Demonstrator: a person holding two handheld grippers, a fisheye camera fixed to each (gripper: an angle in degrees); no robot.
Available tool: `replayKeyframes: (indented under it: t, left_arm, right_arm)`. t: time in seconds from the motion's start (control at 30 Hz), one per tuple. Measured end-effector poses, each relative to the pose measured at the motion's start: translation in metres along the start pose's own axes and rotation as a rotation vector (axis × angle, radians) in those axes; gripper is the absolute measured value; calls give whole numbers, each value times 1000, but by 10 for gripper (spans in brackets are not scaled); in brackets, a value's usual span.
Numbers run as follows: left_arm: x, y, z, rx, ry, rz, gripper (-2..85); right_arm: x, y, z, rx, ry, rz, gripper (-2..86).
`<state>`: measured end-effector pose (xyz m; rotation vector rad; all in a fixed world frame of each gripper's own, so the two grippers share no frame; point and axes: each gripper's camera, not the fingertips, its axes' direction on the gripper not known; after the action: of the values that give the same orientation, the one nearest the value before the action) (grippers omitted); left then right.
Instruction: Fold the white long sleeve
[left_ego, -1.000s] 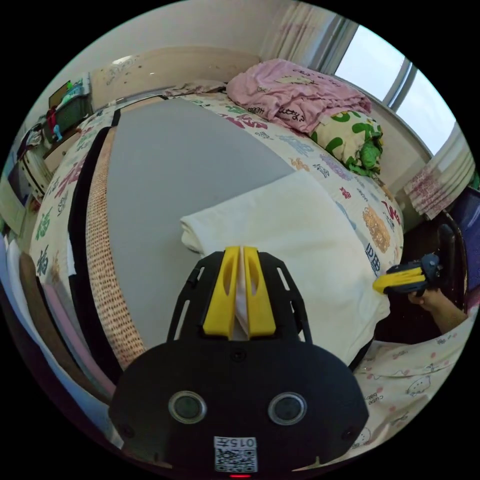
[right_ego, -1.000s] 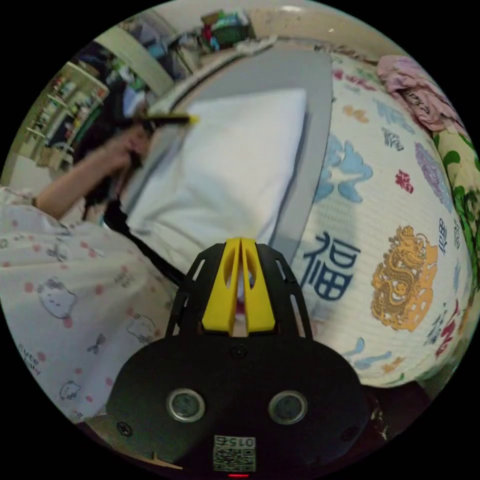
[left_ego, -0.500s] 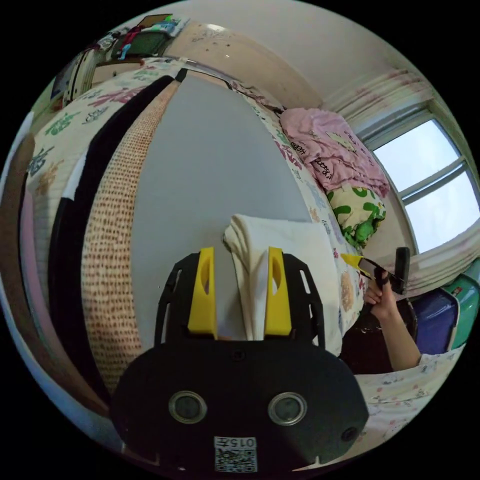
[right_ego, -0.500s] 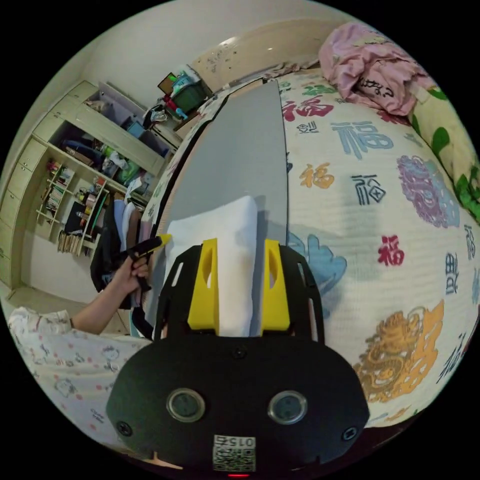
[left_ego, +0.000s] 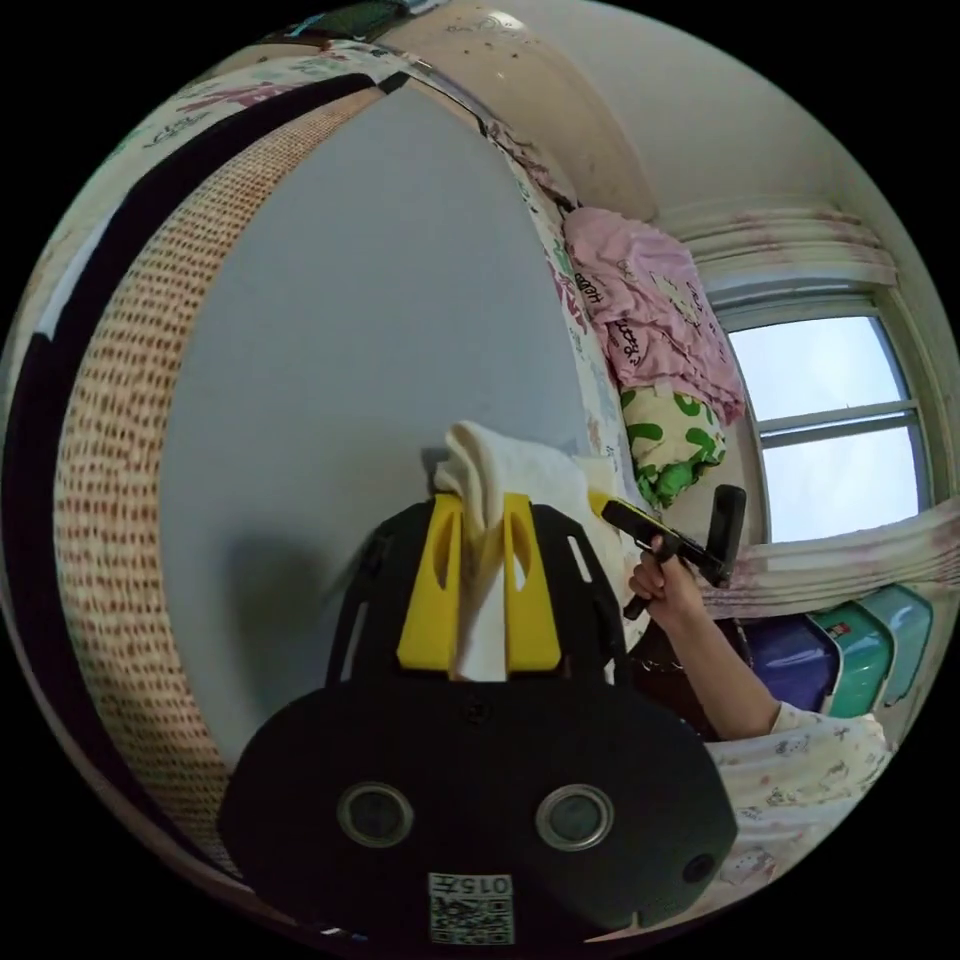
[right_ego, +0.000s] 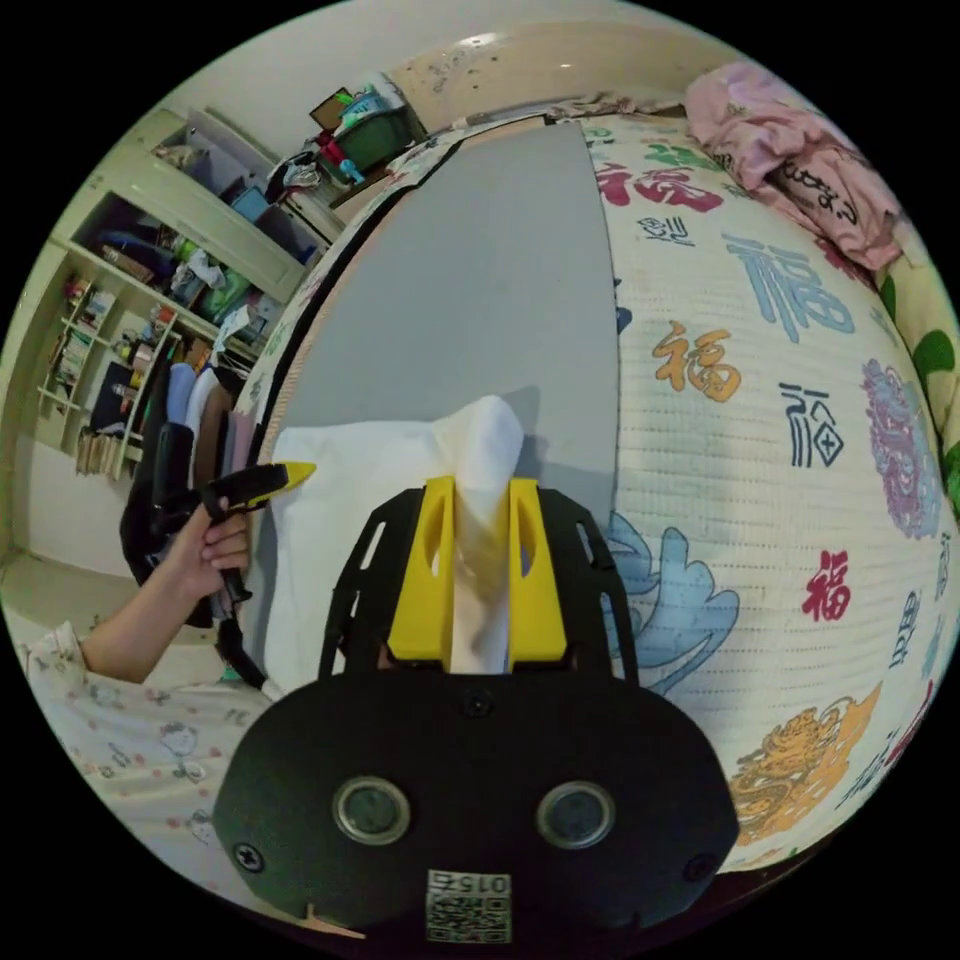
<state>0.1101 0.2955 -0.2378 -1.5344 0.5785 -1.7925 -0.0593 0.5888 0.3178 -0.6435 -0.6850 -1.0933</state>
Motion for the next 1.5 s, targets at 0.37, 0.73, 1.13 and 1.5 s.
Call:
replayKeyframes:
  t: [0.37,0.73,1.13,1.5]
  left_arm:
    - [120,202,-291,536,69,498,21]
    - [201,416,-536,955,-104,693,9]
    - [257,601,-739,1123,-317,712,17]
    - [61,619,-702,907,-783,-65,82]
  right_arm:
    - [-63,214,-130,390,-424,-466,69]
    - [-160,373,-96,518,-533,-910,70]
    - [-258,473,83,456,-670,-1124,67]
    - [-361,502,532,234,95,-963,58]
